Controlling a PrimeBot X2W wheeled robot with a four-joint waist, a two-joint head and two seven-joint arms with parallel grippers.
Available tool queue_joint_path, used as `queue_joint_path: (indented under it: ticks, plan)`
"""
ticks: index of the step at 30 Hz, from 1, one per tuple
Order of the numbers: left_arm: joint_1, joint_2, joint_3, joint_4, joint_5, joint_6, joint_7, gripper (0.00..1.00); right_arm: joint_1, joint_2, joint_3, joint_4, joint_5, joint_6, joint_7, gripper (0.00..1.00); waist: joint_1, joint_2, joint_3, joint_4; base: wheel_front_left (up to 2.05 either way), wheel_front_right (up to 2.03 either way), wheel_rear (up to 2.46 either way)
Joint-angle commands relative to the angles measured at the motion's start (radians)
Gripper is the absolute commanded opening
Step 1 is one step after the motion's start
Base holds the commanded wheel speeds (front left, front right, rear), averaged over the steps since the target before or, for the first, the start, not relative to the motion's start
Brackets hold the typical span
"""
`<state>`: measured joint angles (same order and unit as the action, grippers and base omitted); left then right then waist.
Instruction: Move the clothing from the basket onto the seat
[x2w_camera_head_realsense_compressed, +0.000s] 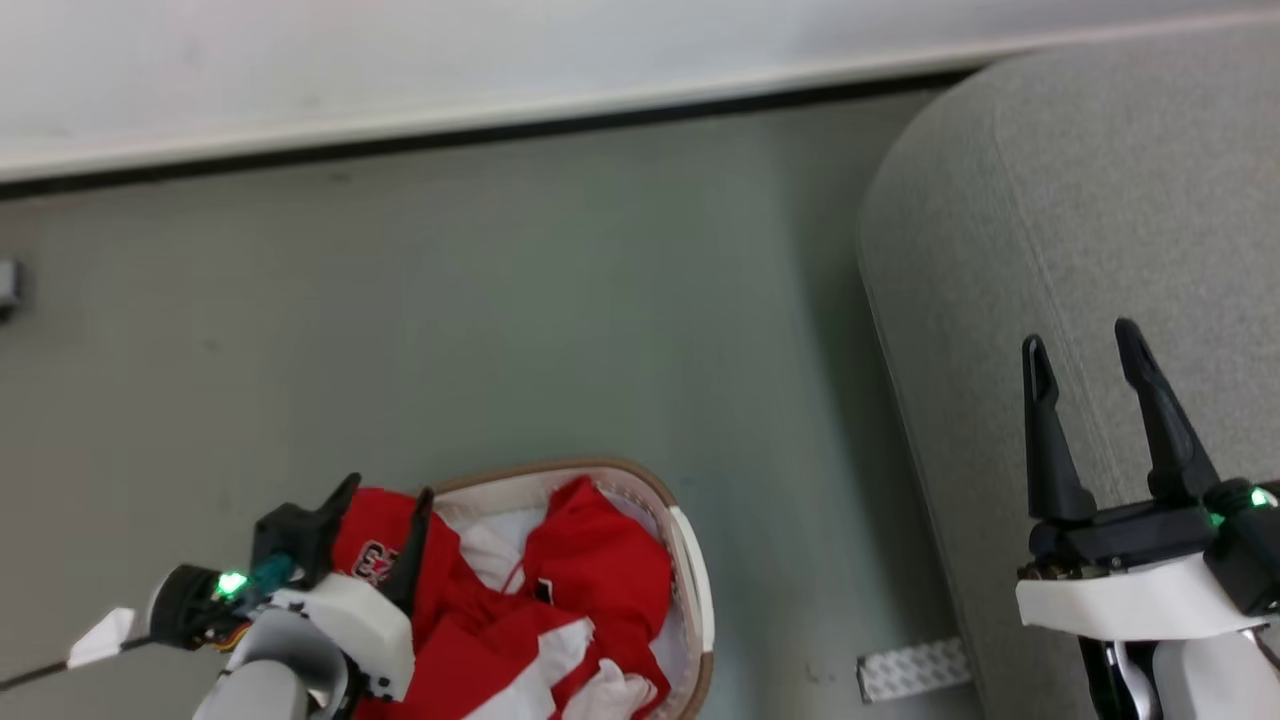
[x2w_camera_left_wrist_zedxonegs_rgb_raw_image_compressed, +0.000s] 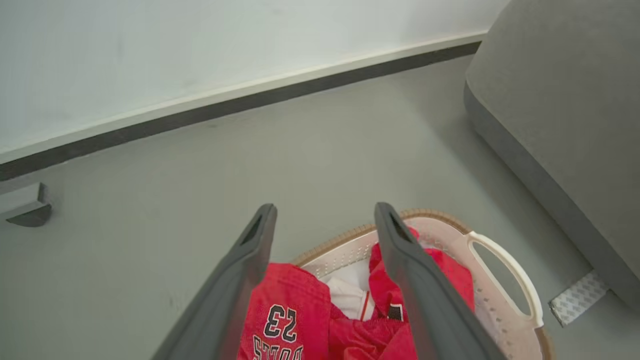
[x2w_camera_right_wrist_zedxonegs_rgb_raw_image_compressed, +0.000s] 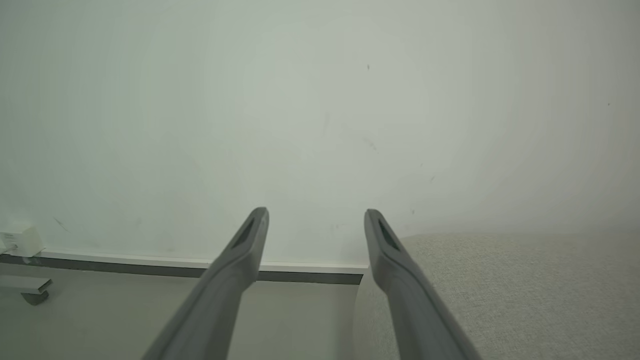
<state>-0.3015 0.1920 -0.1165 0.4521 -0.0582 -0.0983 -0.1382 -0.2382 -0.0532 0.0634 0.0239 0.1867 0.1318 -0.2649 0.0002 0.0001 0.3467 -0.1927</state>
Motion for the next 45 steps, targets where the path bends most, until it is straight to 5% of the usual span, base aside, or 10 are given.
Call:
queue_joint_path:
  ticks: [1, 16, 26, 35, 36, 37, 38, 39, 45]
  plan:
    - [-0.036, 0.016, -0.025, 0.048, 0.010, -0.013, 0.022, 1.00, -0.031, 0.003, -0.001, -0.012, 0.016, -0.002, 0.001, 1.00, -0.0002, -0.0001, 0.093, -0.046, 0.00, 0.00, 0.00]
    - [-0.230, 0.077, -0.296, 0.395, -0.132, -0.031, 0.155, 1.00, -0.093, 0.003, -0.015, -0.040, 0.108, -0.002, 0.001, 1.00, -0.0002, -0.0001, 0.278, -0.143, 0.00, 0.00, 0.00]
    - [-0.306, 0.163, -0.442, 0.493, -0.249, -0.031, 0.309, 1.00, -0.110, 0.003, -0.009, -0.050, 0.154, -0.002, 0.001, 1.00, -0.0002, -0.0001, 0.376, -0.189, 0.00, 0.00, 0.00]
    - [-0.369, 0.182, -0.508, 0.576, -0.349, -0.031, 0.437, 1.00, -0.133, 0.003, -0.004, -0.053, 0.178, -0.002, 0.001, 1.00, -0.0002, -0.0001, 0.451, -0.193, 0.00, 0.00, 0.00]
    - [-0.375, 0.179, -0.512, 0.583, -0.356, -0.031, 0.439, 0.95, -0.135, 0.003, -0.005, -0.053, 0.180, -0.002, 0.001, 1.00, -0.0002, -0.0001, 0.454, -0.193, 0.00, 0.00, 0.00]
    - [-0.383, 0.174, -0.518, 0.589, -0.363, -0.031, 0.440, 0.46, -0.136, 0.003, -0.005, -0.052, 0.180, -0.002, 0.001, 1.00, -0.0002, -0.0001, 0.456, -0.192, 0.00, 0.00, 0.00]
    - [-0.390, 0.168, -0.523, 0.592, -0.371, -0.031, 0.438, 0.09, -0.137, 0.003, -0.005, -0.052, 0.181, -0.002, 0.001, 1.00, -0.0002, -0.0001, 0.458, -0.191, 0.00, 0.00, 0.00]
    - [-0.395, 0.162, -0.526, 0.594, -0.377, -0.031, 0.433, 0.00, -0.139, 0.003, -0.004, -0.051, 0.181, -0.002, 0.001, 1.00, -0.0002, -0.0001, 0.458, -0.189, 0.00, 0.00, 0.00]
    - [-0.403, 0.140, -0.537, 0.603, -0.420, -0.031, 0.369, 0.00, -0.146, 0.003, -0.015, -0.033, 0.171, -0.002, 0.001, 1.00, -0.0002, -0.0001, 0.415, -0.170, 0.00, 0.00, 0.00]
